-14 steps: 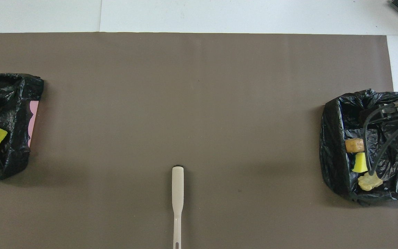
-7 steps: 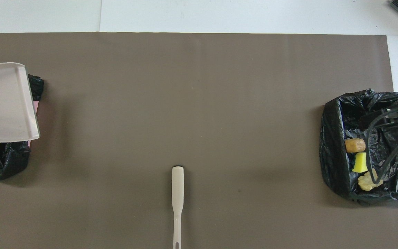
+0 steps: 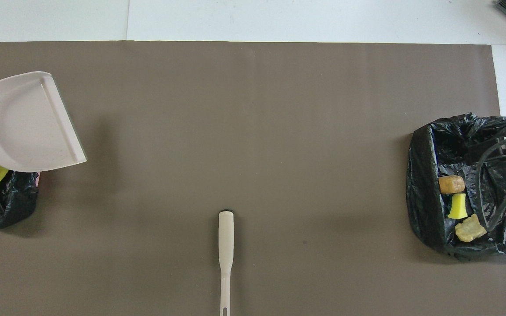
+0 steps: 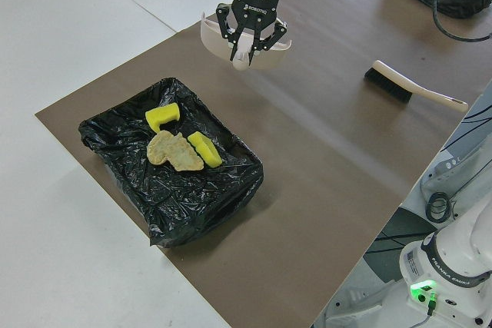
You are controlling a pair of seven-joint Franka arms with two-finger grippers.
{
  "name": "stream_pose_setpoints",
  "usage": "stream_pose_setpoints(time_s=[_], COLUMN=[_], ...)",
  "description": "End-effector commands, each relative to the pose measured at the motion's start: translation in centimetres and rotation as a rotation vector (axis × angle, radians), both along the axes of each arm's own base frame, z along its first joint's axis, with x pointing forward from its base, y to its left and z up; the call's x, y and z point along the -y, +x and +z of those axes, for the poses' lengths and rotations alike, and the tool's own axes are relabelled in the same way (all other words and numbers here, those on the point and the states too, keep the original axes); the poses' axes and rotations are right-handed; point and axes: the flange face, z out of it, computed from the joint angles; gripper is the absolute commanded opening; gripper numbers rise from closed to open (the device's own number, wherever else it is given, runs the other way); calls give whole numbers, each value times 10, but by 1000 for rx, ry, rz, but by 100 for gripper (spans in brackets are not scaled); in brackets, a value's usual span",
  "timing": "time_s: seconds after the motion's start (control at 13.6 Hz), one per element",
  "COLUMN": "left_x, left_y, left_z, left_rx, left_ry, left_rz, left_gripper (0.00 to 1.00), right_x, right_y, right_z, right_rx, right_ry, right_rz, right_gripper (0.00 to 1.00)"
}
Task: Sweep and dump trash in bin
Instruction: 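Carry the empty dustpan to the table center with the left gripper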
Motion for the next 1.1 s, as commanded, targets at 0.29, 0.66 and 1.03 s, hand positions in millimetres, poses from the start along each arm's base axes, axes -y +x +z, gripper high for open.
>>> stream_pose_setpoints(time_s=[0.29,0.66,1.03], left_x=[161,298,356], left_y=[-7,-14,-15], left_z=[-40,-89,-113], left_rx=[23,53,63], left_ry=[-119,-168,-212], left_rz=[373,630,805], left_gripper=[0,0,0], right_x=[-1,-3,-1], right_y=[-7,-9,-11], right_z=[0,-1,-2], right_rx=[-2,-8,-23], right_ry=[15,14,15], right_rz=[-16,-11,-15], right_gripper=[100,100,100])
